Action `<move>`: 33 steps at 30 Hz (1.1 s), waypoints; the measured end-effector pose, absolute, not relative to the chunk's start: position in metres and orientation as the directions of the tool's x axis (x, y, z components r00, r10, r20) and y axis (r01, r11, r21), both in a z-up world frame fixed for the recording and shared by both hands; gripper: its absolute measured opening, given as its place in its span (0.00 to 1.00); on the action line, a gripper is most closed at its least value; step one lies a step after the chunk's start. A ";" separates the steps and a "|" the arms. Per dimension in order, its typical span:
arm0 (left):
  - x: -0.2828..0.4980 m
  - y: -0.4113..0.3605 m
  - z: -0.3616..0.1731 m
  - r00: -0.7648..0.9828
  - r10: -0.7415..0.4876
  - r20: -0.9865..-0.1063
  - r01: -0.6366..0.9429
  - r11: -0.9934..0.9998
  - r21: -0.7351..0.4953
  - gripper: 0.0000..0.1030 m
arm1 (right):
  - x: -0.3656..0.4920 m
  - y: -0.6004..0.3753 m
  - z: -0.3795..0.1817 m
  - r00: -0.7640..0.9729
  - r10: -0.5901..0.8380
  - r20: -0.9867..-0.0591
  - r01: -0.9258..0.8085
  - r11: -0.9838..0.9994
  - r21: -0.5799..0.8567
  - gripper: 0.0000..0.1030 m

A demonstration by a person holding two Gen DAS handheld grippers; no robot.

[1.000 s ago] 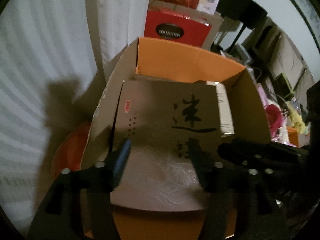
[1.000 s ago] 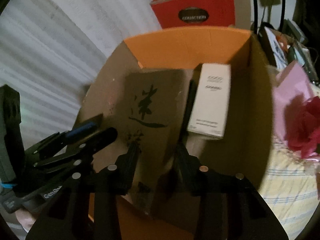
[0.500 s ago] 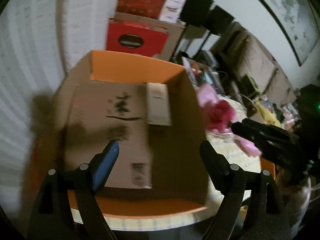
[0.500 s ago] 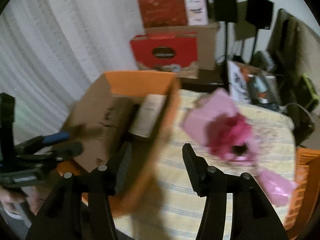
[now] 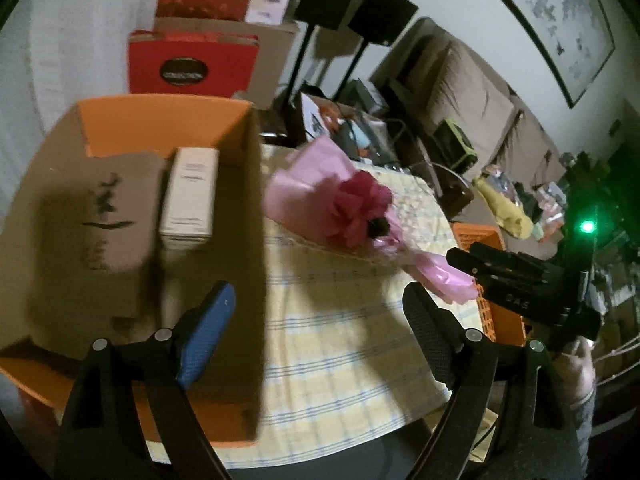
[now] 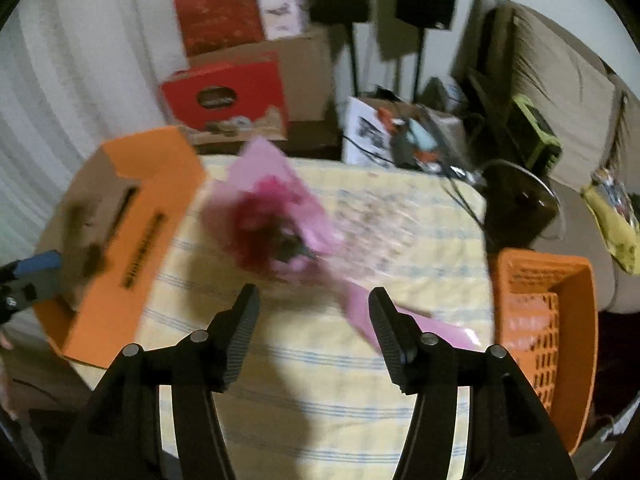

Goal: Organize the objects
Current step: 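Move the right tool to the pink rose bouquet and grasp its wrapped stem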

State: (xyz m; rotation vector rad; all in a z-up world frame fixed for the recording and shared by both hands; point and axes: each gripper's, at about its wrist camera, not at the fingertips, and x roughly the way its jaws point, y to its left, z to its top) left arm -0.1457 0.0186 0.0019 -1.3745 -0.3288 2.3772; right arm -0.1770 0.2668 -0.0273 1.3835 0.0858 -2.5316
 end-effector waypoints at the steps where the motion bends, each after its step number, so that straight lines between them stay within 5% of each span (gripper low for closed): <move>1: -0.148 0.029 -0.003 -0.438 0.437 -0.786 -0.208 -0.899 -0.384 0.82 | -0.179 0.276 -0.032 -0.515 -0.184 -0.837 0.240 -0.969 0.066 0.56; 9: -0.159 0.074 -0.036 -0.368 0.464 -0.806 -0.209 -0.886 -0.415 0.83 | -0.191 0.307 -0.059 -0.502 -0.140 -0.854 0.251 -0.968 0.011 0.56; 15: -0.157 0.096 -0.040 -0.424 0.402 -0.811 -0.208 -0.915 -0.345 0.95 | -0.198 0.296 -0.076 -0.490 -0.117 -0.864 0.344 -0.936 -0.068 0.56; 29: -0.157 0.104 -0.042 -0.422 0.443 -0.791 -0.181 -0.896 -0.405 0.95 | -0.214 0.267 -0.114 -0.439 -0.124 -0.890 0.453 -0.886 -0.100 0.57; 32: -0.159 0.109 -0.050 -0.401 0.444 -0.801 -0.177 -0.896 -0.407 0.95 | -0.210 0.262 -0.119 -0.423 -0.126 -0.897 0.467 -0.879 -0.097 0.36; 33: -0.160 0.110 -0.054 -0.393 0.448 -0.803 -0.170 -0.893 -0.416 0.96 | -0.209 0.261 -0.120 -0.418 -0.133 -0.899 0.469 -0.879 -0.089 0.36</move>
